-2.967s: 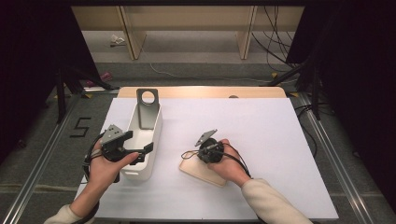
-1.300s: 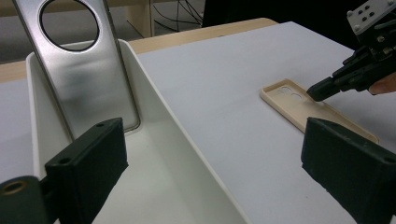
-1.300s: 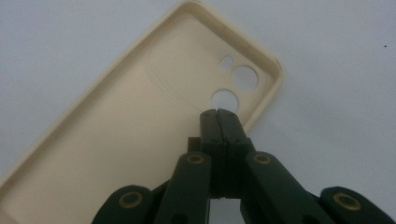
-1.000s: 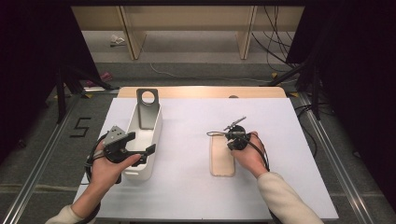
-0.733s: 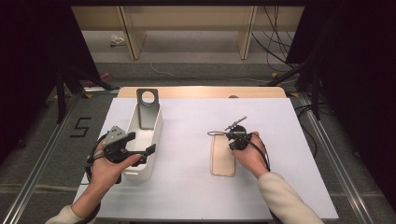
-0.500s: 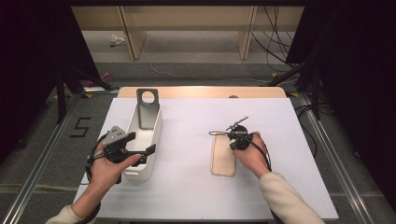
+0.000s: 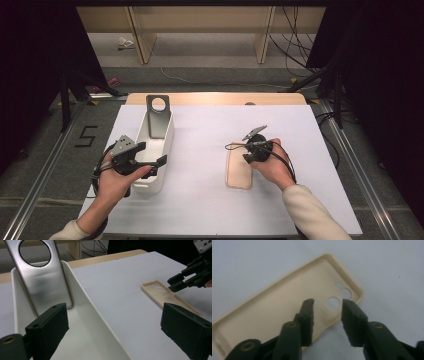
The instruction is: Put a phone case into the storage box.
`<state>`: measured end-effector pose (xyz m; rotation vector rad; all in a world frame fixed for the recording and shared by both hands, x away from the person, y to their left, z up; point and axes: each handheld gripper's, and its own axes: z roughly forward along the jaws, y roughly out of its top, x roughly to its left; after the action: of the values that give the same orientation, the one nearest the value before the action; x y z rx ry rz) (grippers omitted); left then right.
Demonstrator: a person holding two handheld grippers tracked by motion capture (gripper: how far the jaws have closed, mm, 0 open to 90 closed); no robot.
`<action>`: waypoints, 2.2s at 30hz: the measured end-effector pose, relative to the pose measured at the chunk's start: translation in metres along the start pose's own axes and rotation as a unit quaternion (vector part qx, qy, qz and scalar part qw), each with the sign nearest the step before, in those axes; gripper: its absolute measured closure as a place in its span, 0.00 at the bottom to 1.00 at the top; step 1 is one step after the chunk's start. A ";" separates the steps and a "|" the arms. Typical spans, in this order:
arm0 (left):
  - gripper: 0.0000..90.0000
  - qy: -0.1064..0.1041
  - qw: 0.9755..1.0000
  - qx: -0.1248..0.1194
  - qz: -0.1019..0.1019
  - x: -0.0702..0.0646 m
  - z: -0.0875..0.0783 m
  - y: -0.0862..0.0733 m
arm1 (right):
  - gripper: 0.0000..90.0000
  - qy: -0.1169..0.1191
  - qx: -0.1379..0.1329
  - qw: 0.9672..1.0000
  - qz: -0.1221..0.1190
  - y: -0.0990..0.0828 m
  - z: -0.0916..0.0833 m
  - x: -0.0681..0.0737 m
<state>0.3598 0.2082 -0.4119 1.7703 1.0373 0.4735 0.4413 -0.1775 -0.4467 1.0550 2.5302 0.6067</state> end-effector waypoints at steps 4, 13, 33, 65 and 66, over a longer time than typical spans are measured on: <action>0.08 0.000 1.000 0.000 0.000 0.000 0.000 0.000 | 0.52 0.002 -0.011 1.000 -0.027 -0.001 -0.005 0.000; 0.08 -0.001 1.000 0.001 0.000 0.000 0.000 -0.001 | 0.29 0.024 -0.008 0.997 -0.068 -0.002 -0.014 0.005; 0.08 -0.002 1.000 0.000 0.000 -0.002 0.000 -0.001 | 0.27 0.063 0.037 0.983 -0.167 -0.004 -0.024 0.028; 0.09 -0.005 1.000 0.002 0.004 -0.003 0.001 -0.001 | 0.42 0.083 0.129 0.942 -0.300 -0.002 -0.002 0.070; 0.09 -0.005 1.000 0.003 0.004 -0.003 0.001 -0.001 | 0.42 0.083 0.130 0.941 -0.301 -0.001 -0.002 0.070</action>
<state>0.3587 0.2054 -0.4129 1.7803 1.0259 0.4658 0.3927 -0.1278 -0.4555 0.2516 2.9275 0.1954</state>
